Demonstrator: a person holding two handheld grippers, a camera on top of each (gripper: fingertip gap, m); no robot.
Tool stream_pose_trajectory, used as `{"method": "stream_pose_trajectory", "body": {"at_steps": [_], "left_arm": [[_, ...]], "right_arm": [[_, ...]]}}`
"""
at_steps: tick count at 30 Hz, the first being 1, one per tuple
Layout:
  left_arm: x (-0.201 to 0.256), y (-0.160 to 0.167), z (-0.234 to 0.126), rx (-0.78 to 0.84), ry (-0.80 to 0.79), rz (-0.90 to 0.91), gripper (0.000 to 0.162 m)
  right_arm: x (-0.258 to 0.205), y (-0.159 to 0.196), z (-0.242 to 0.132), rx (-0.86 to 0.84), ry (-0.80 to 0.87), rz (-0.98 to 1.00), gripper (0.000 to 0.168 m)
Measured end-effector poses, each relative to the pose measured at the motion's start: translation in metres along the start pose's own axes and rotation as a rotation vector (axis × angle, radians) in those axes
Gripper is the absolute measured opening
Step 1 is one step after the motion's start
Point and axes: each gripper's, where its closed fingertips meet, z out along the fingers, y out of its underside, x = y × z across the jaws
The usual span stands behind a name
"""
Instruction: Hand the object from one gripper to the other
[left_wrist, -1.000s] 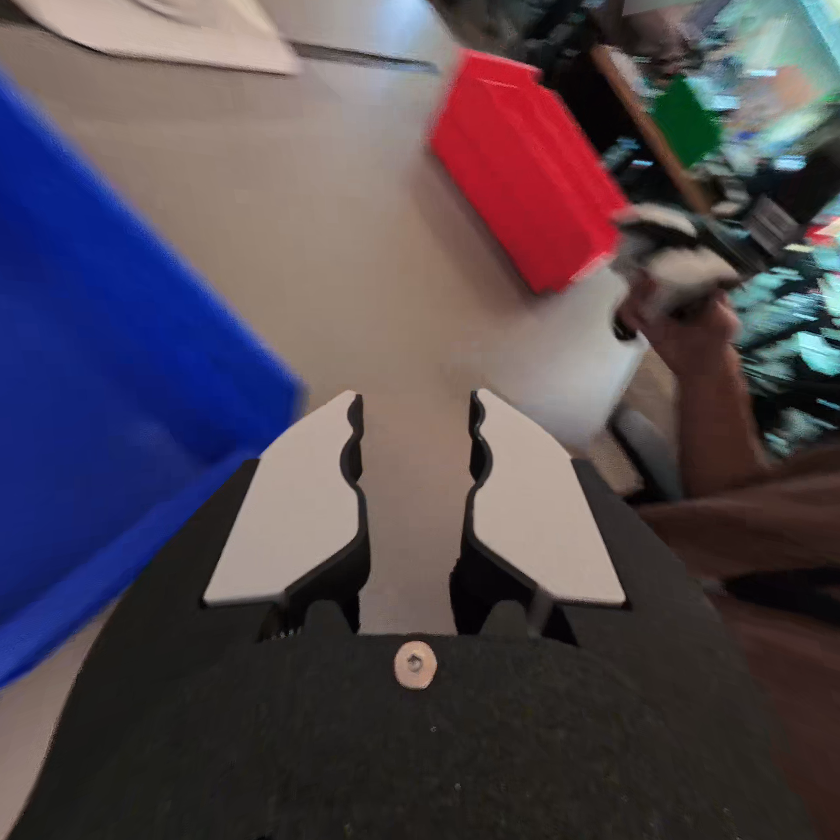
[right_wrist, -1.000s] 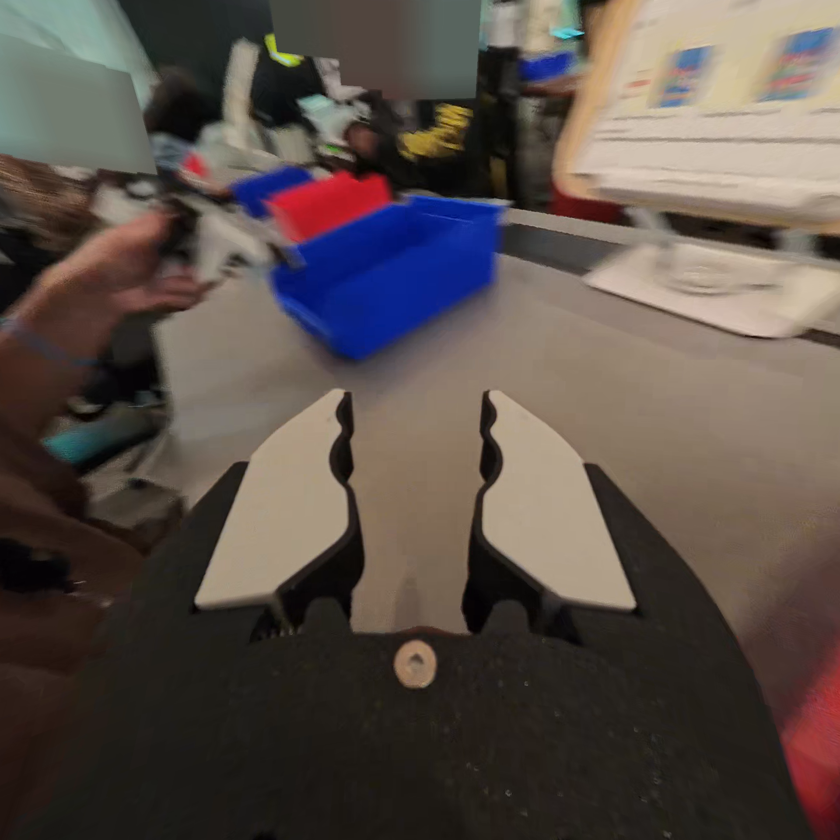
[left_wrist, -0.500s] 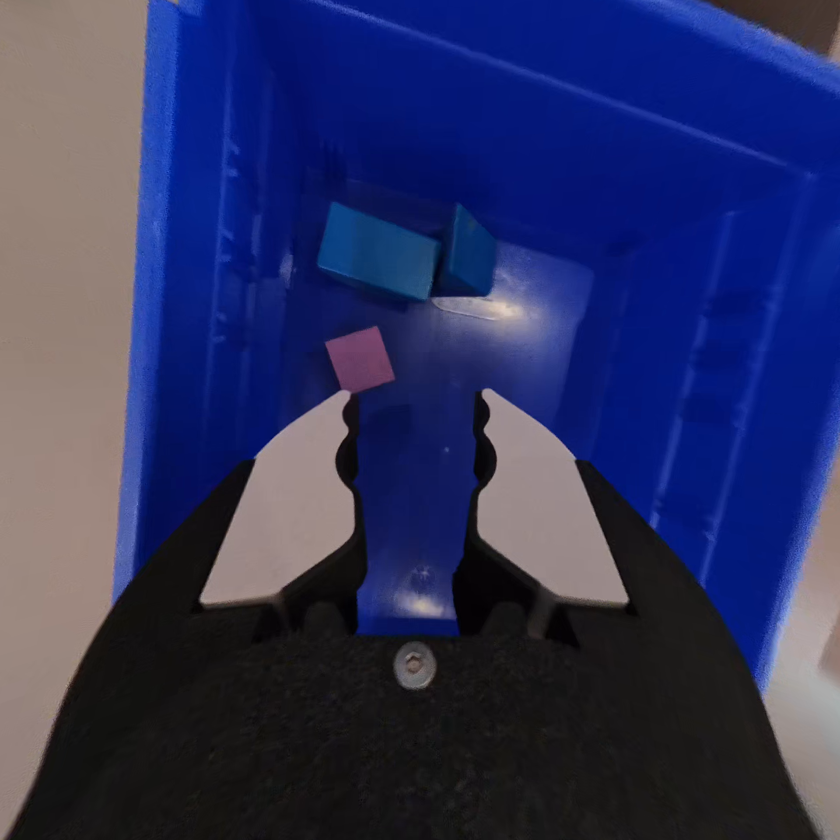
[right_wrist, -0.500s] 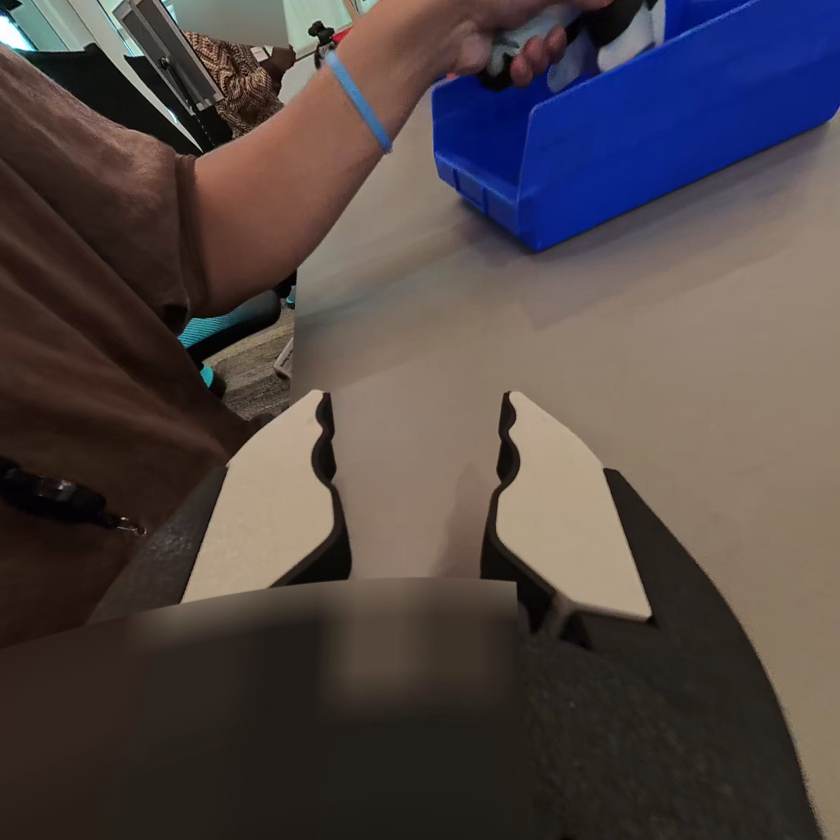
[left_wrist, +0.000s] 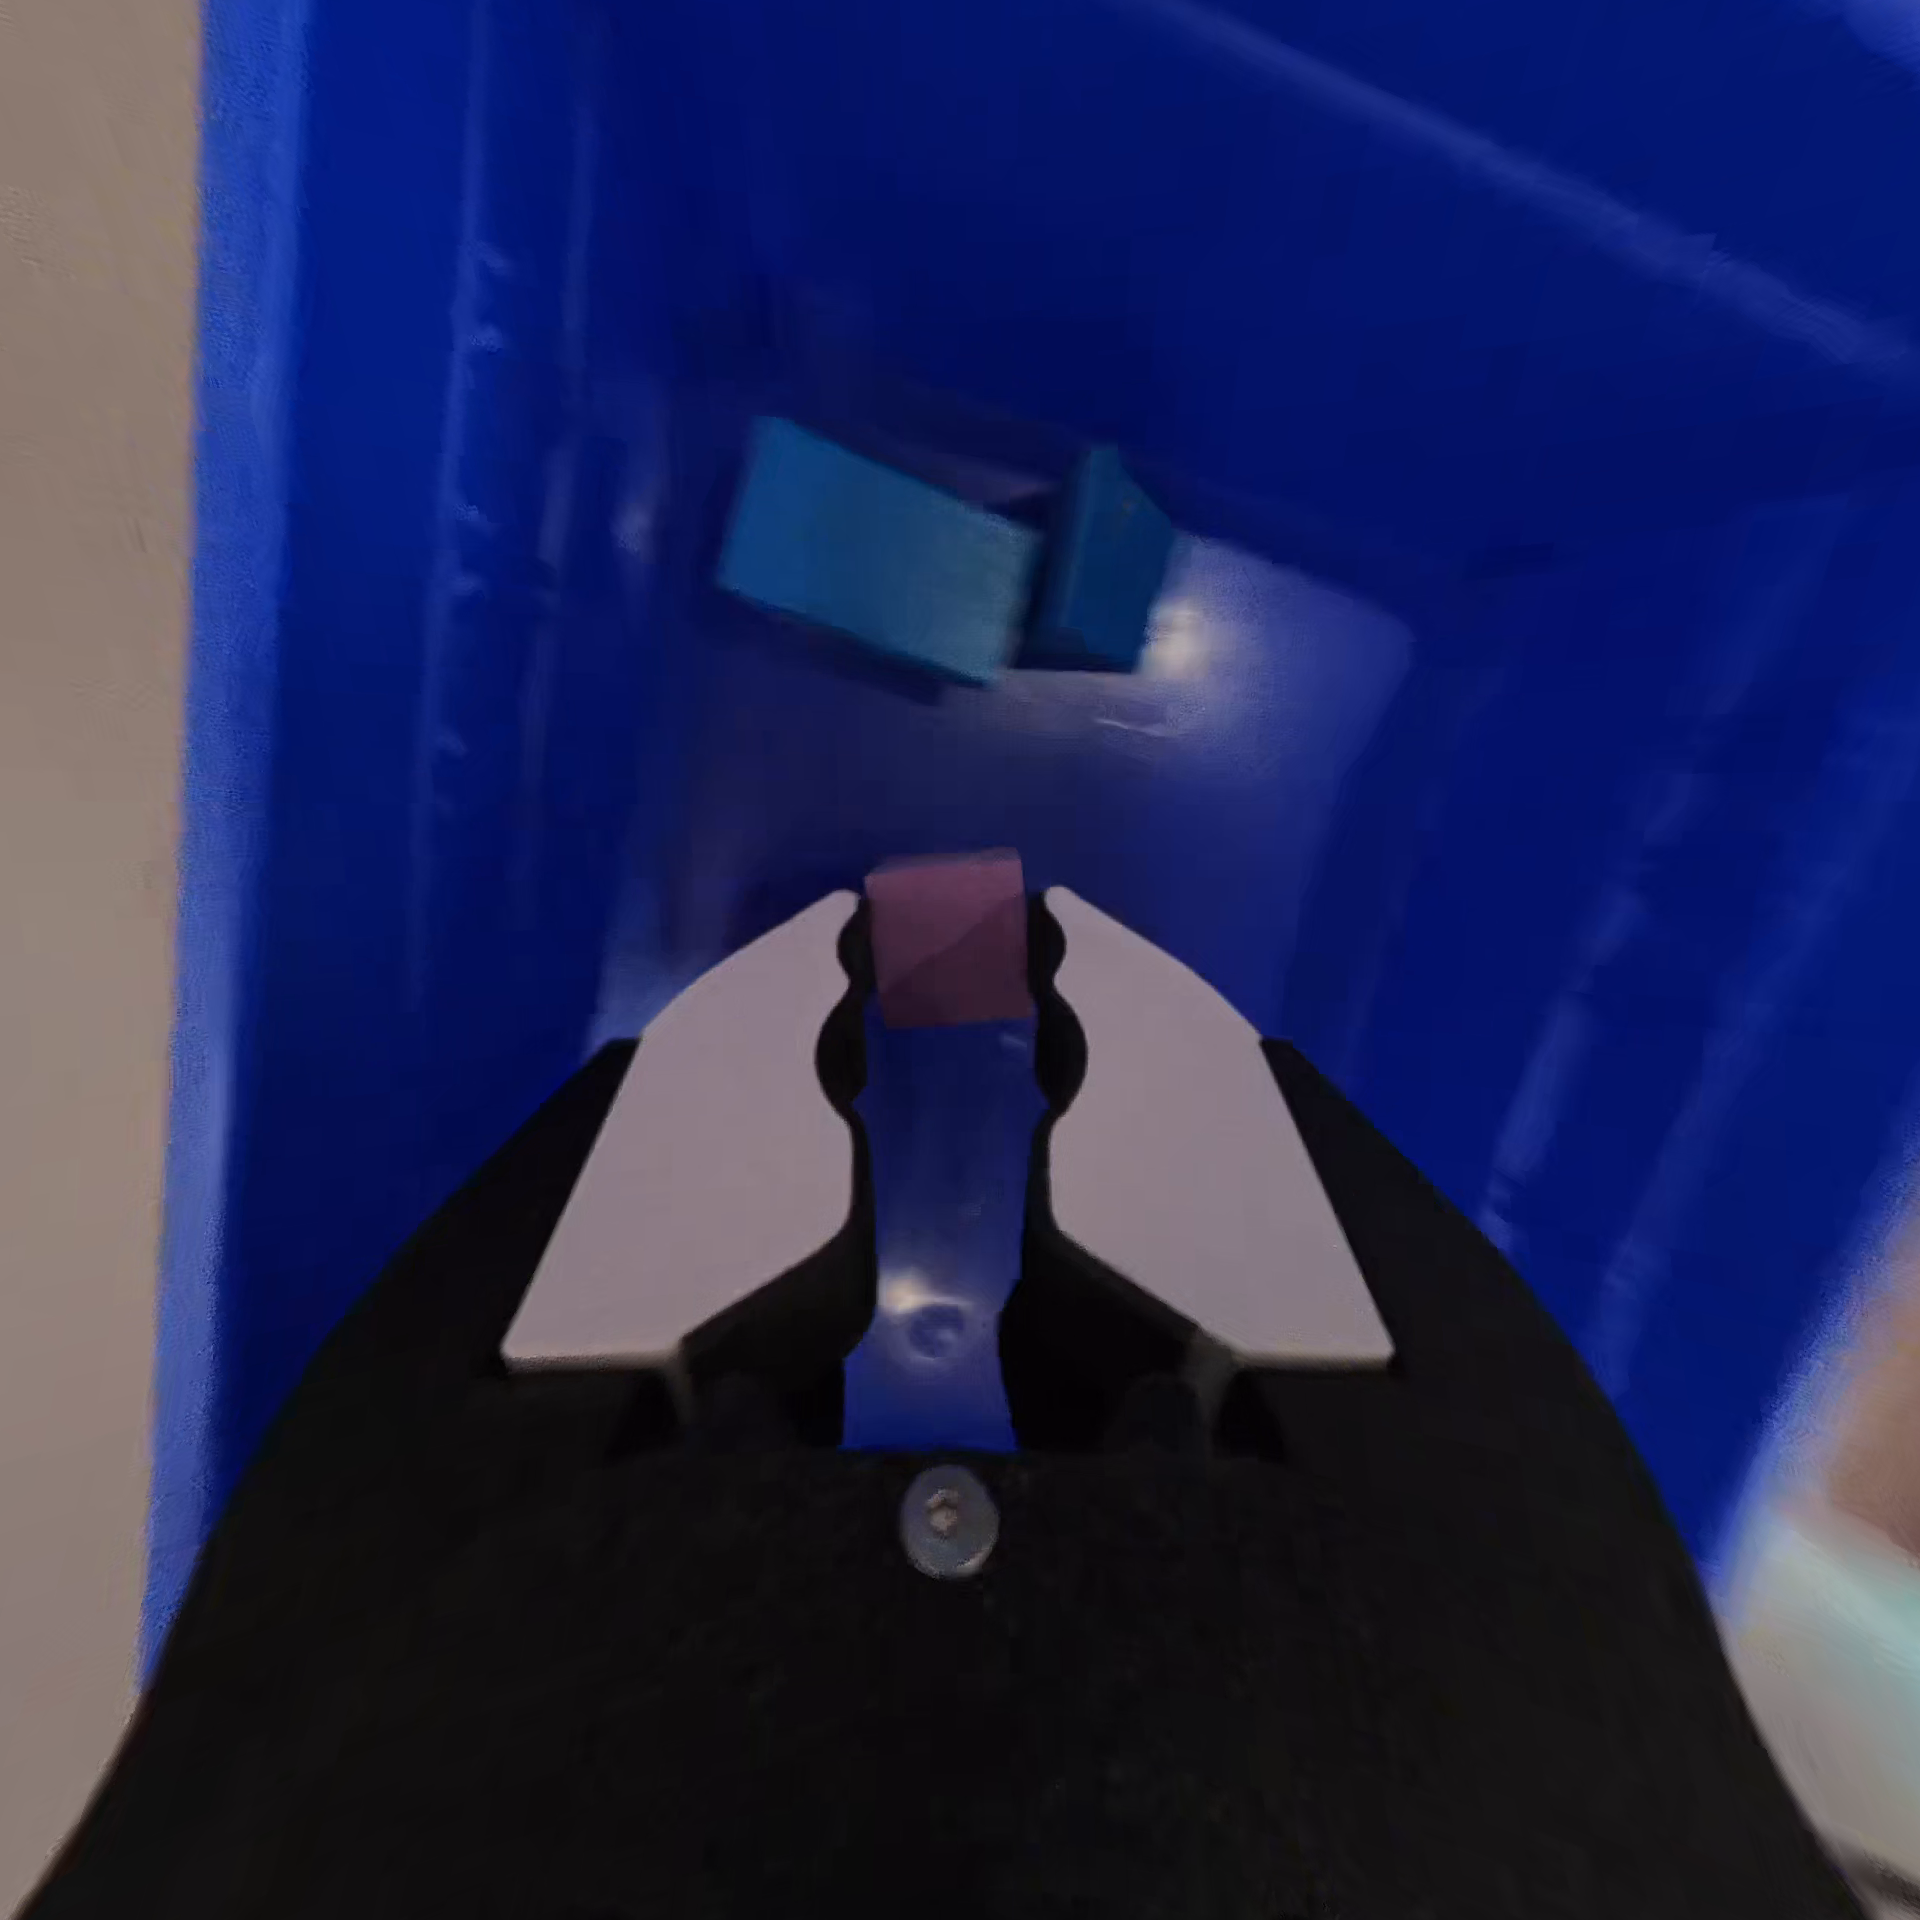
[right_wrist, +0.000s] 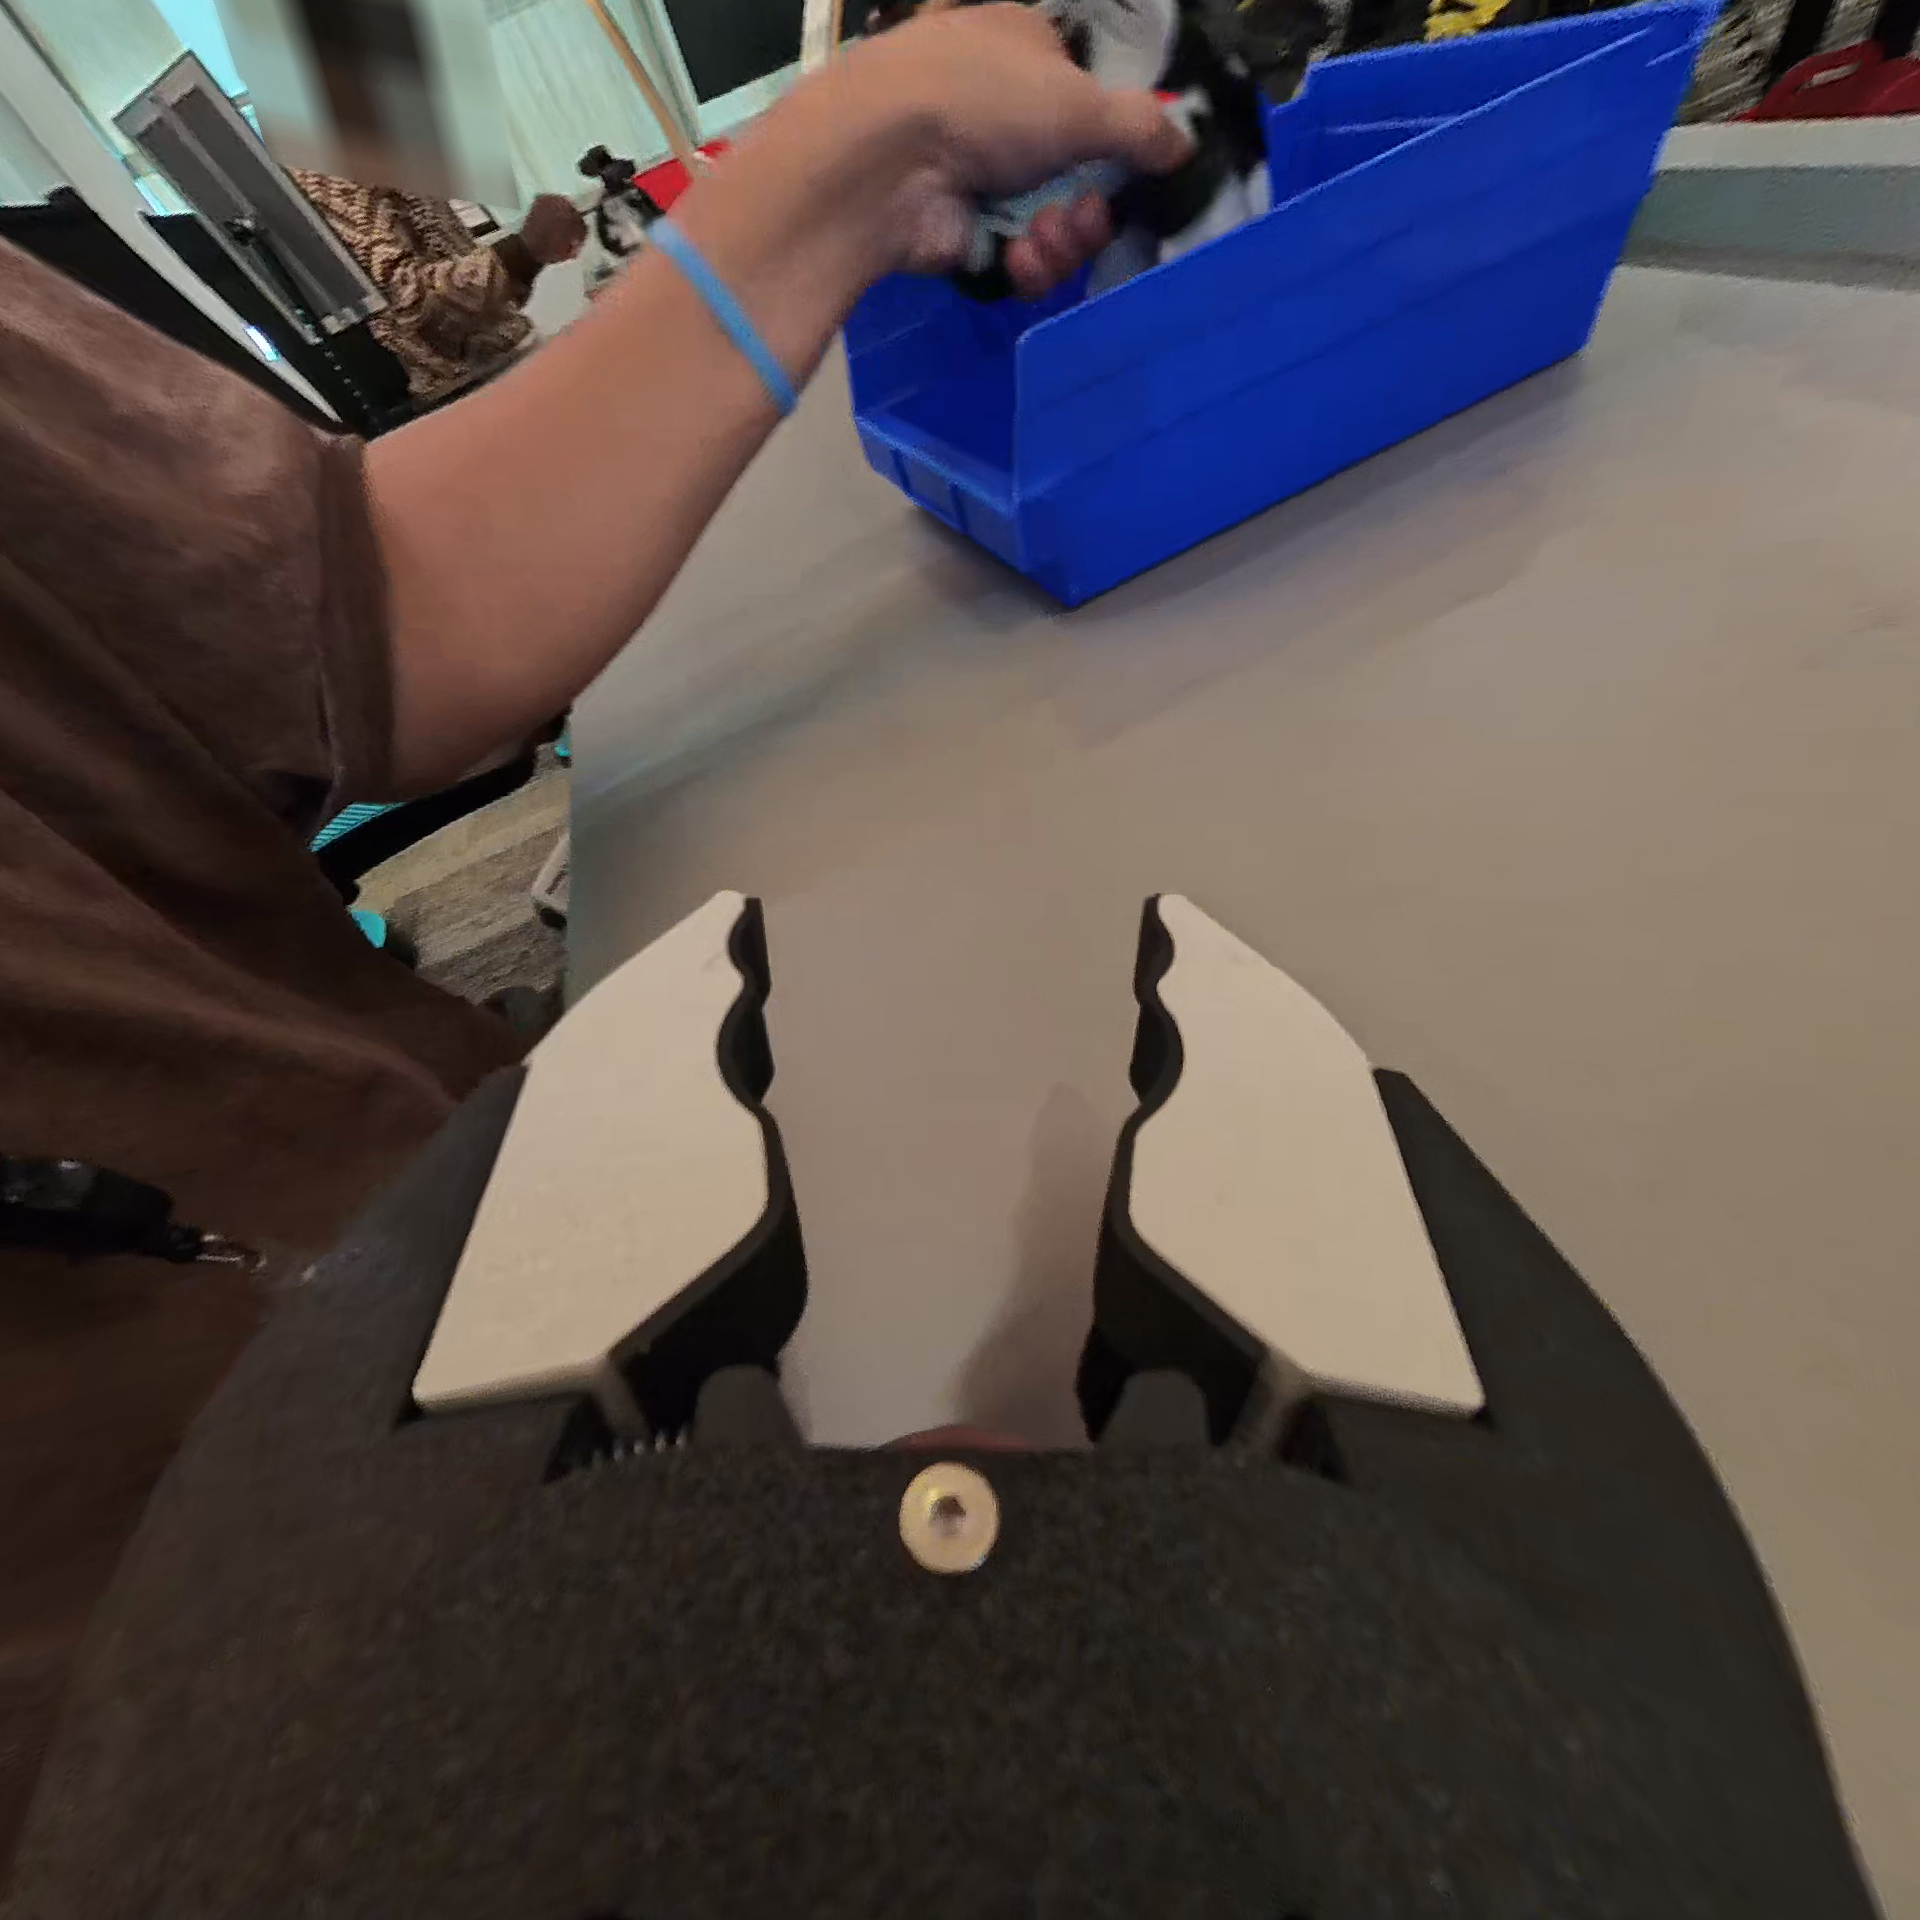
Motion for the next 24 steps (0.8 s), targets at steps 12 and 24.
{"method": "stream_pose_trajectory", "body": {"at_steps": [12,24], "left_arm": [[0.240,0.101,-0.180,-0.186,1.469,0.069,0.027],[0.319,0.189,-0.177,-0.555,1.685,0.038,0.027]], "right_arm": [[0.051,-0.098,0.014,0.024,0.273,-0.389,0.063],[0.064,-0.157,0.002,0.184,0.275,-0.328,0.028]]}}
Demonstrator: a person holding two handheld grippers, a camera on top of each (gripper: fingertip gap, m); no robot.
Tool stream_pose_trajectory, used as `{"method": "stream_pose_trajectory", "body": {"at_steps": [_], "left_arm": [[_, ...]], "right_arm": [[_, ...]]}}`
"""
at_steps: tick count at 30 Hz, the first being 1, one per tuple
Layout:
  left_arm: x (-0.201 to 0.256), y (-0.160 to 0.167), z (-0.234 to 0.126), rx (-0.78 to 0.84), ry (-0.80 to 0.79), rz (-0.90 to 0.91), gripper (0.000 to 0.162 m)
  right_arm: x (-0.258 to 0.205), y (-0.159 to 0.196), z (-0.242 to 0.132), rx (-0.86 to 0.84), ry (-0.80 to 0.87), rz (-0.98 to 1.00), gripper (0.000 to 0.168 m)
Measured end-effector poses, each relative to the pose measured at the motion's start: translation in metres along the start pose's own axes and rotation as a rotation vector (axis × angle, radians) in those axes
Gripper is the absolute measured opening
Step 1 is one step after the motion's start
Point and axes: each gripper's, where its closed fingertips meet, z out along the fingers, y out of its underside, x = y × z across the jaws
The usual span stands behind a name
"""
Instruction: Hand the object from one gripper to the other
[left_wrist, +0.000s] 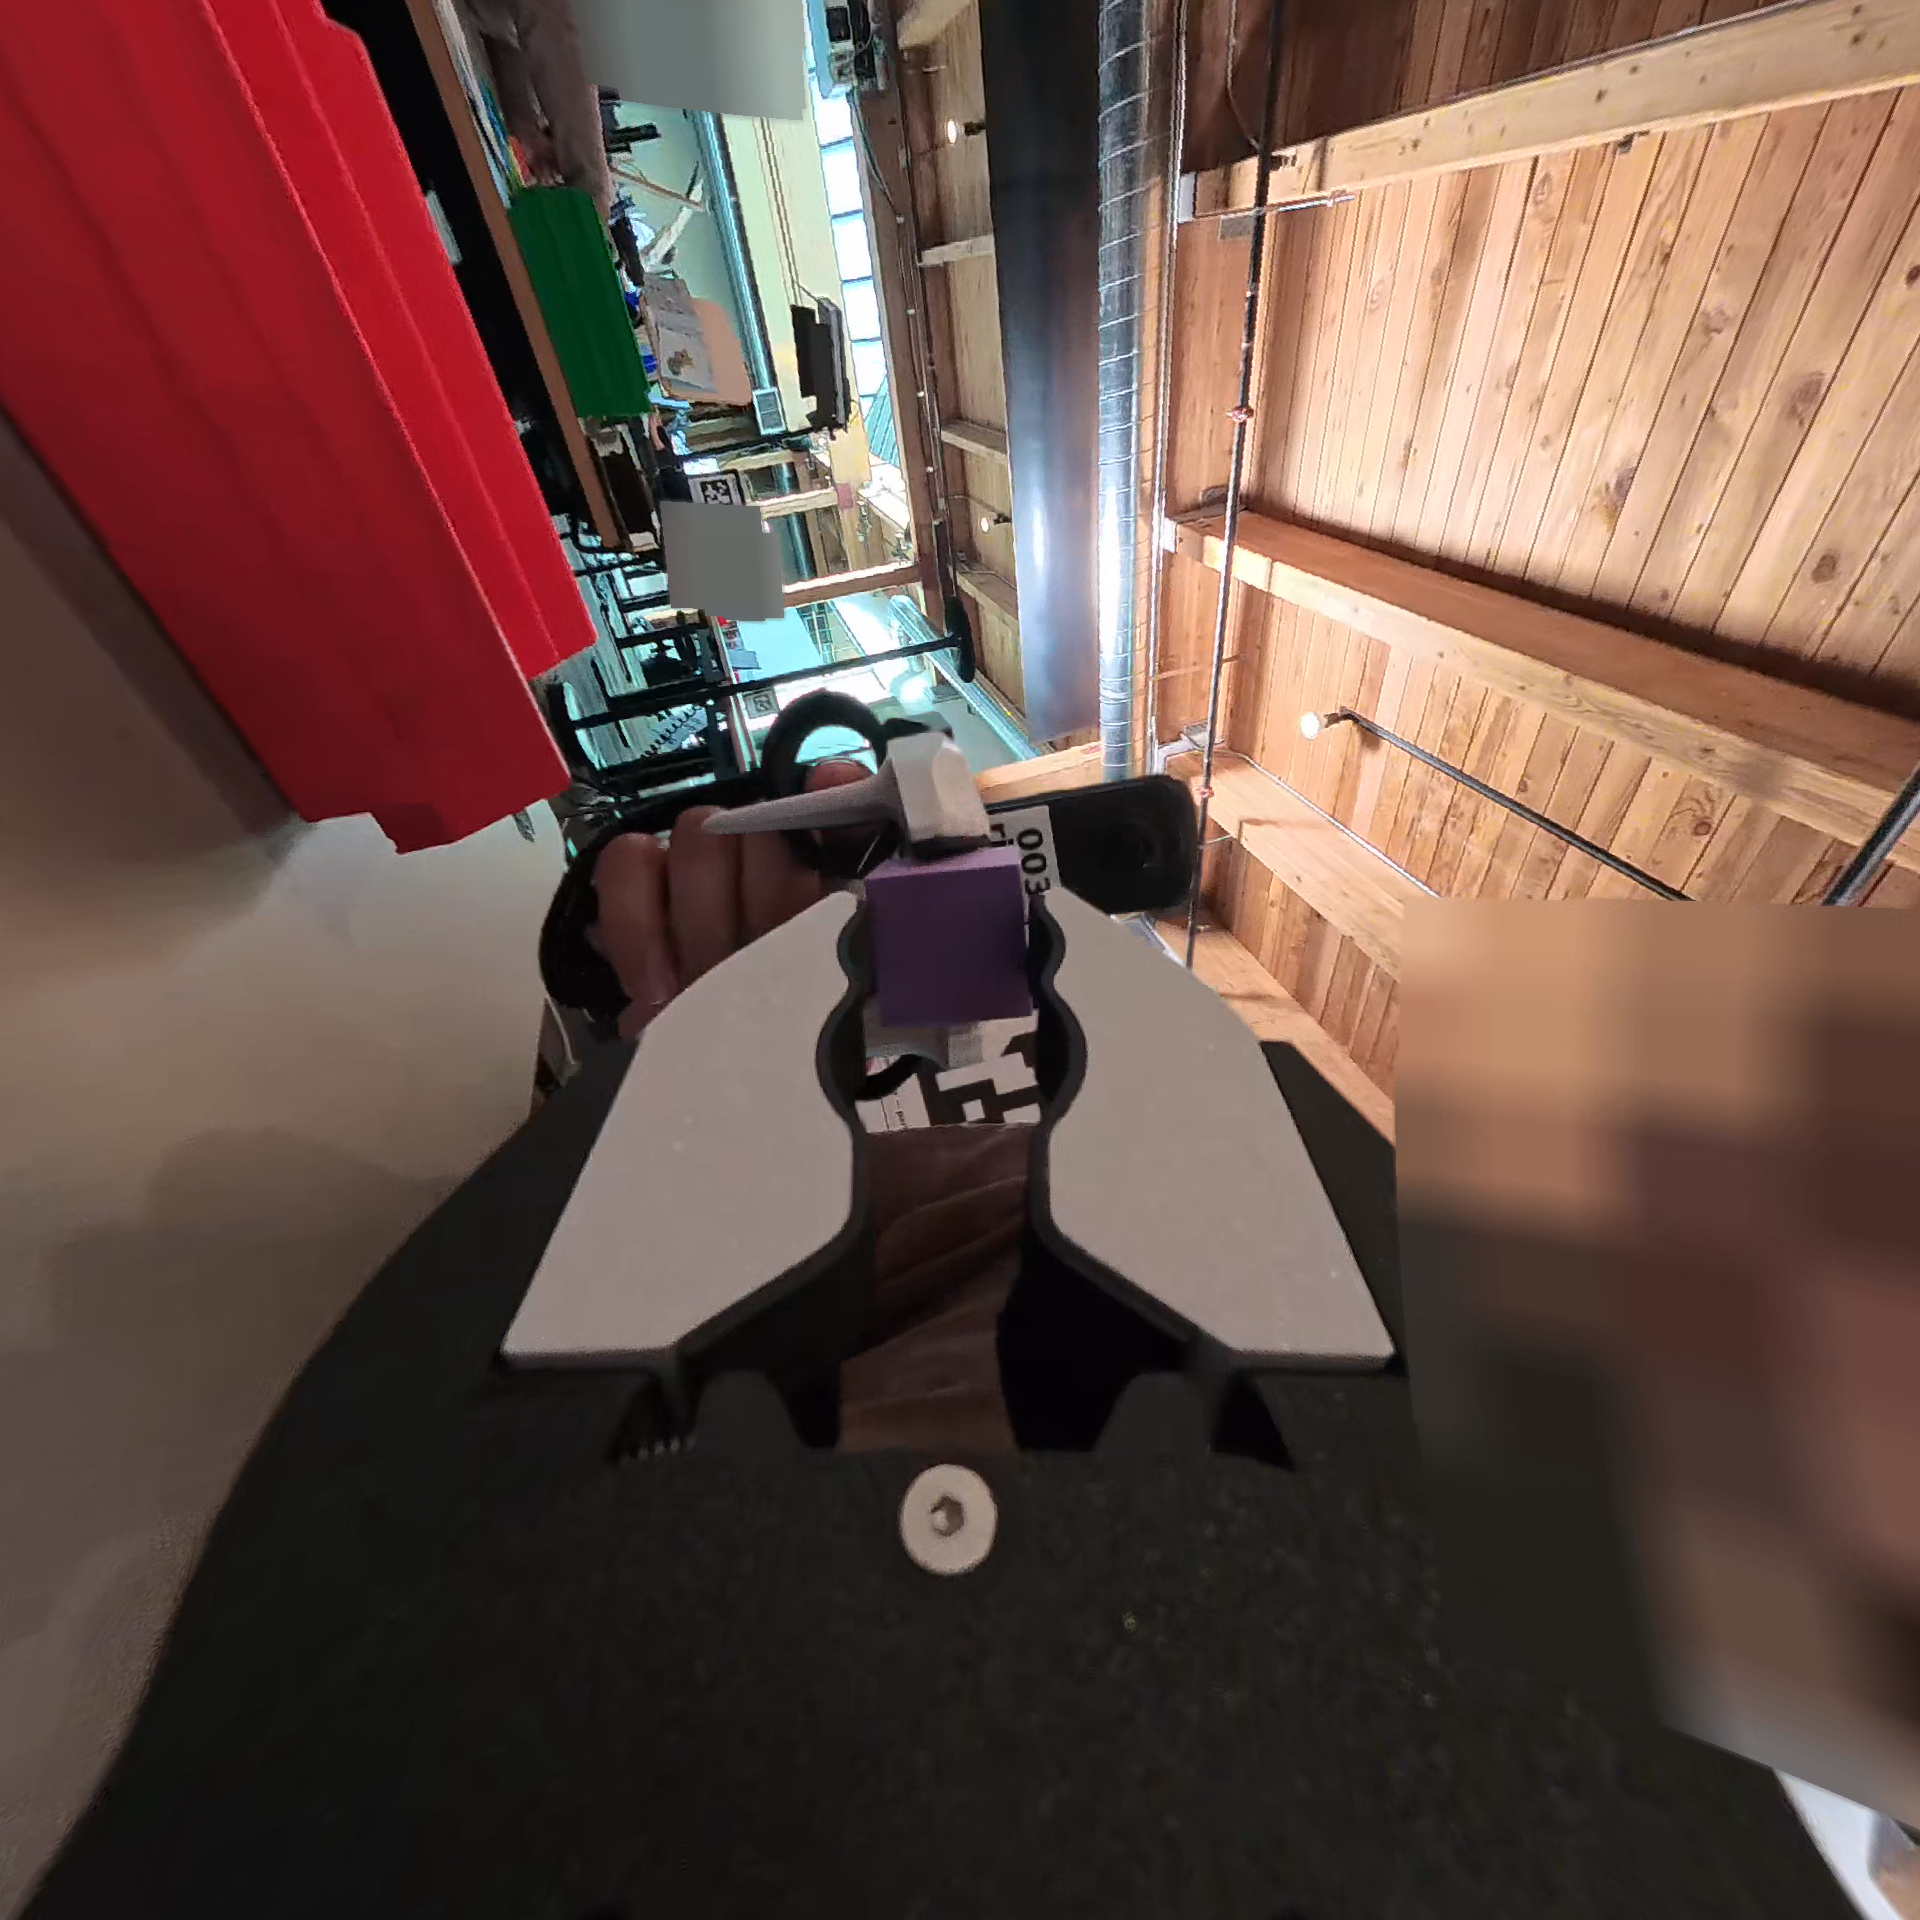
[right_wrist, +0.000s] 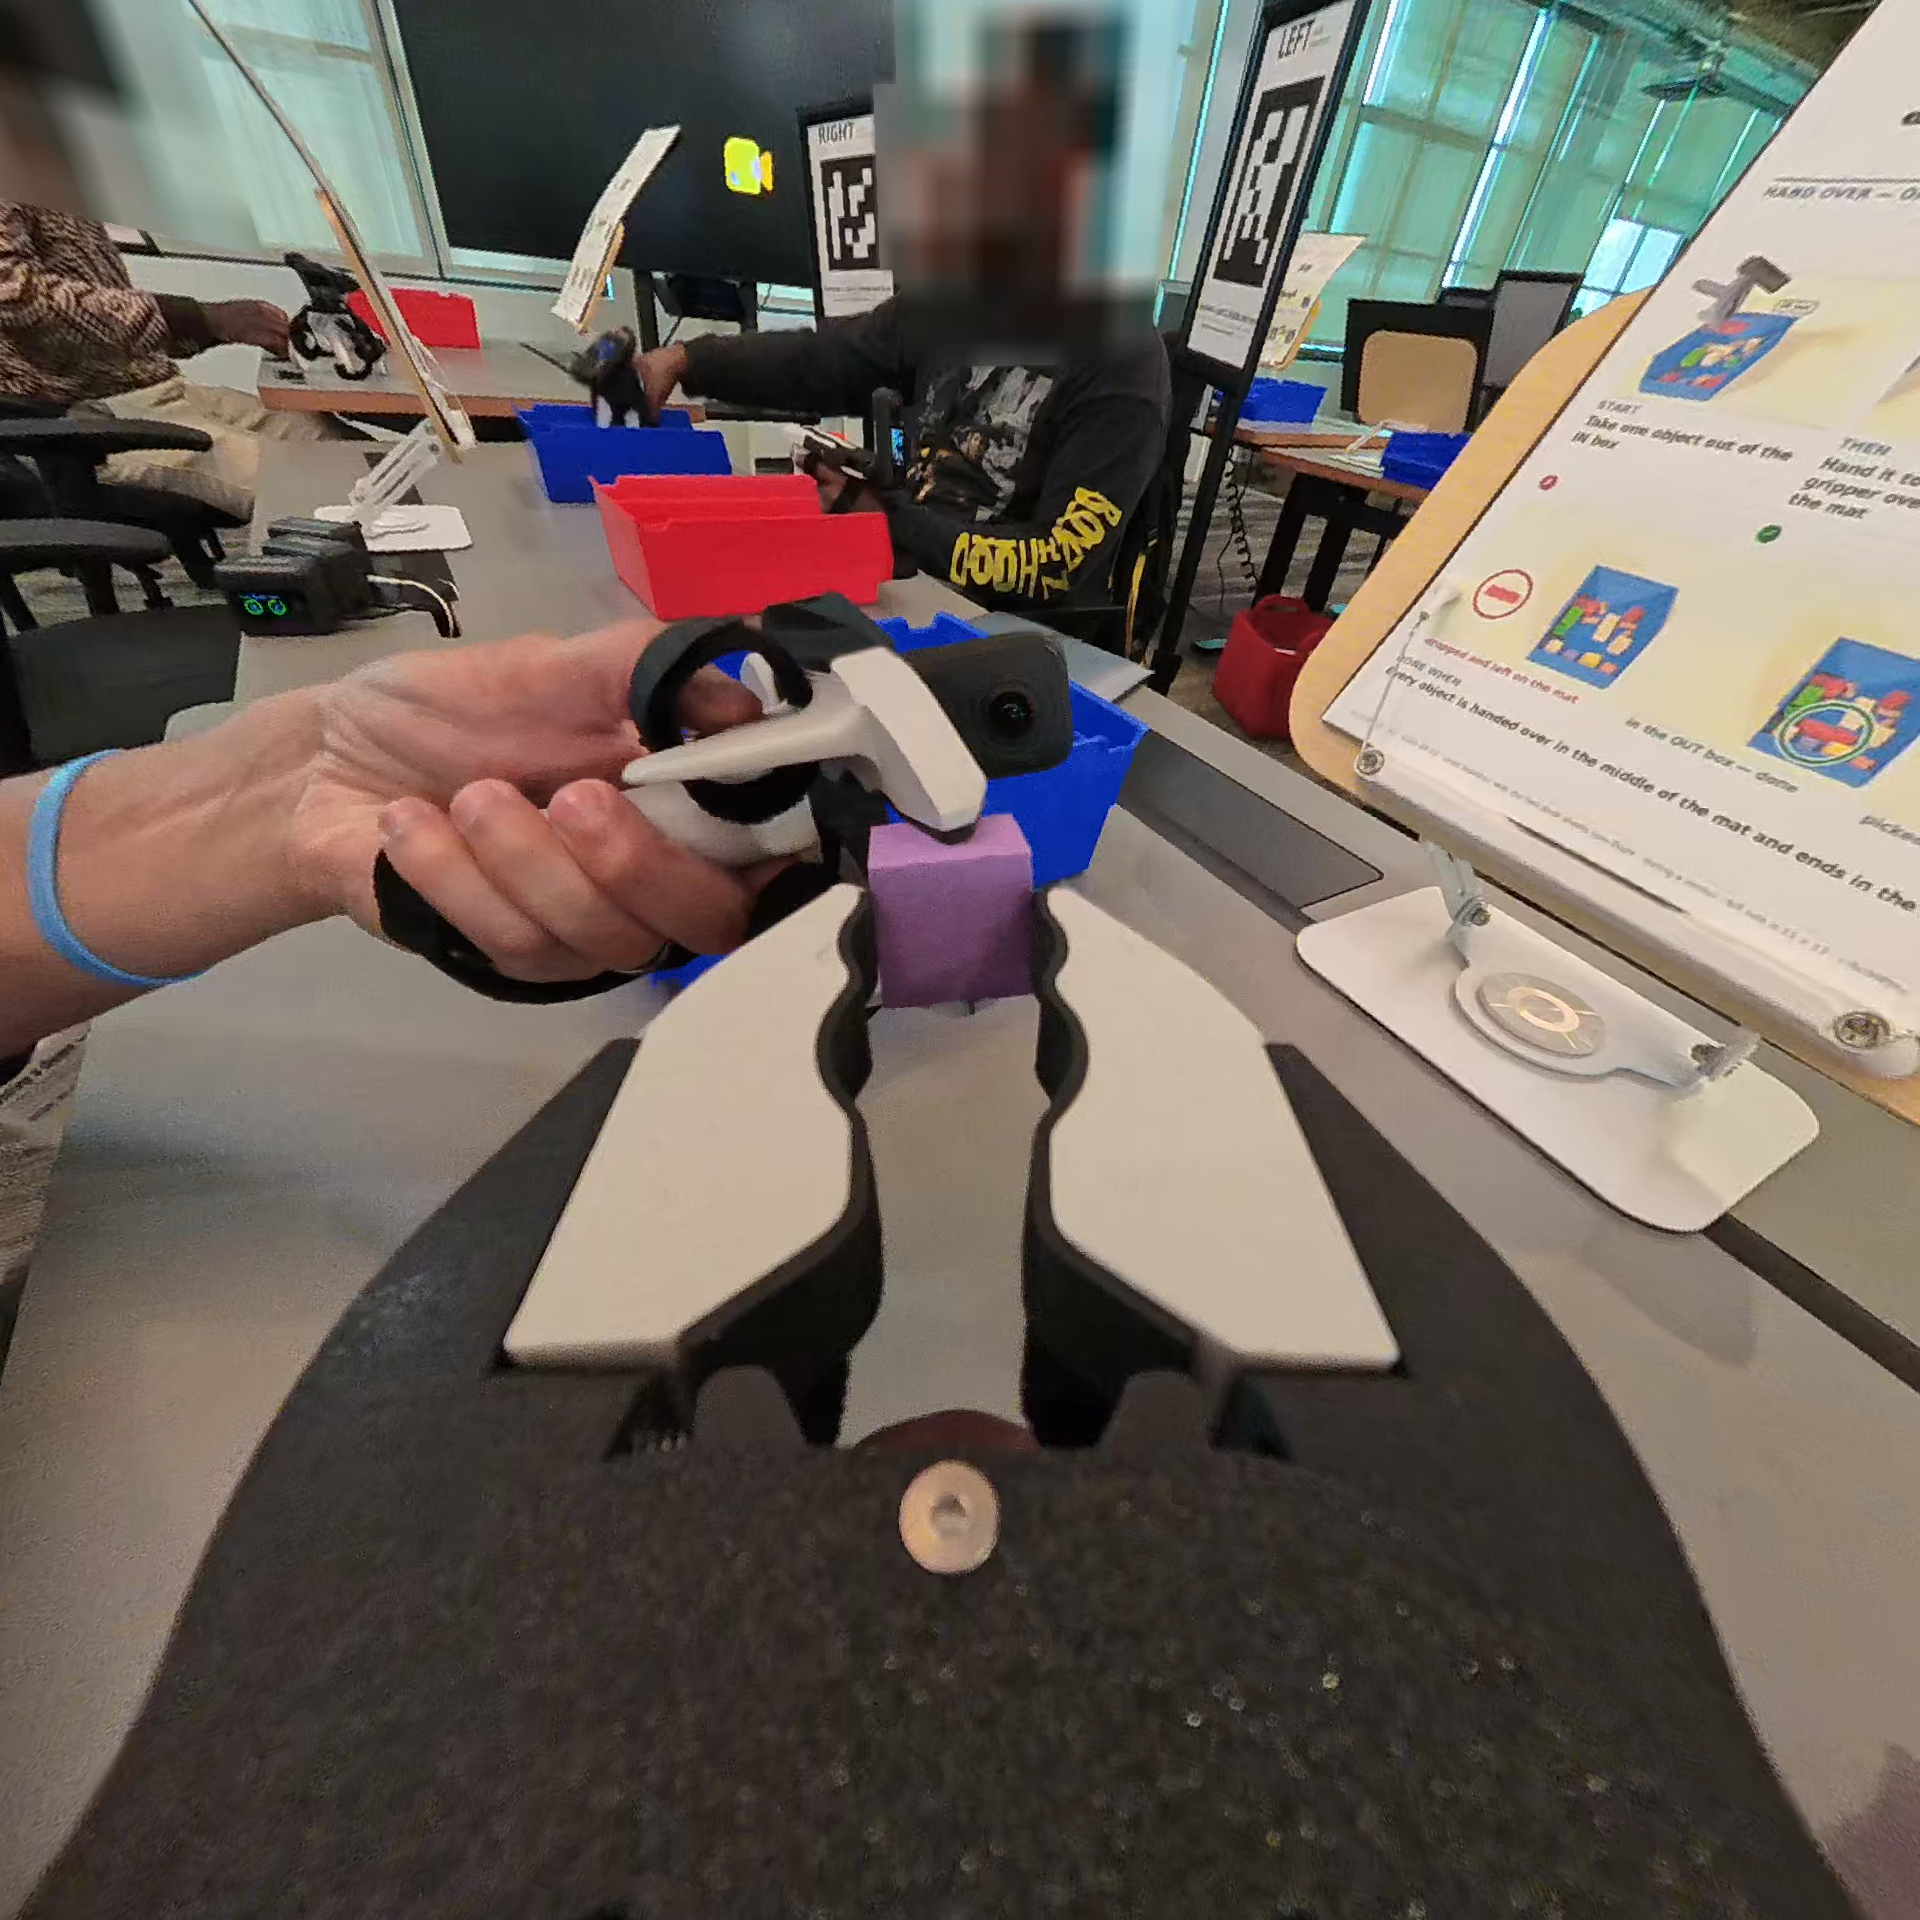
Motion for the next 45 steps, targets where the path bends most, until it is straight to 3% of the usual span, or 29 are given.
{"method": "stream_pose_trajectory", "body": {"at_steps": [2,3,4,7,10,14,16,18,21,26,30,35,45], "left_arm": [[0.000,0.008,-0.001,-0.006,0.003,-0.004,0.032],[-0.002,0.012,-0.004,0.001,-0.022,0.028,0.046],[-0.004,0.017,-0.010,0.009,-0.064,0.082,0.050],[-0.022,0.047,-0.030,-0.003,-0.197,0.236,0.048],[-0.054,0.084,-0.052,-0.014,-0.366,0.366,0.045],[-0.090,0.122,-0.069,-0.062,-0.524,0.495,0.040],[-0.096,0.131,-0.071,-0.079,-0.533,0.508,0.039],[-0.100,0.134,-0.071,-0.099,-0.542,0.495,0.039],[-0.099,0.136,-0.073,-0.111,-0.545,0.515,0.038],[-0.105,0.140,-0.081,-0.137,-0.595,0.538,0.039],[-0.103,0.141,-0.081,-0.133,-0.584,0.537,0.038],[-0.107,0.143,-0.080,-0.156,-0.599,0.535,0.038],[-0.114,0.145,-0.080,-0.179,-0.620,0.532,0.038]], "right_arm": [[-0.007,-0.001,-0.009,0.003,0.008,-0.026,0.027],[-0.011,-0.002,-0.014,0.005,0.008,-0.031,0.028],[-0.014,-0.003,-0.021,0.003,0.016,-0.020,0.028],[-0.004,-0.008,-0.055,0.018,0.083,0.049,0.028],[0.045,-0.014,-0.108,-0.016,0.237,0.150,0.028],[0.137,0.014,-0.174,-0.304,0.506,0.202,0.028],[0.174,0.043,-0.189,-0.484,0.552,0.249,0.028],[0.201,0.086,-0.193,-0.695,0.539,0.348,0.028],[0.210,0.143,-0.188,-1.004,0.387,0.546,0.028],[0.221,0.199,-0.204,-1.360,0.268,0.411,0.028],[0.219,0.218,-0.196,-1.359,0.166,0.389,0.028],[0.234,0.224,-0.180,-1.335,0.192,0.394,0.028],[0.232,0.237,-0.198,-1.623,0.122,0.364,0.028]]}}
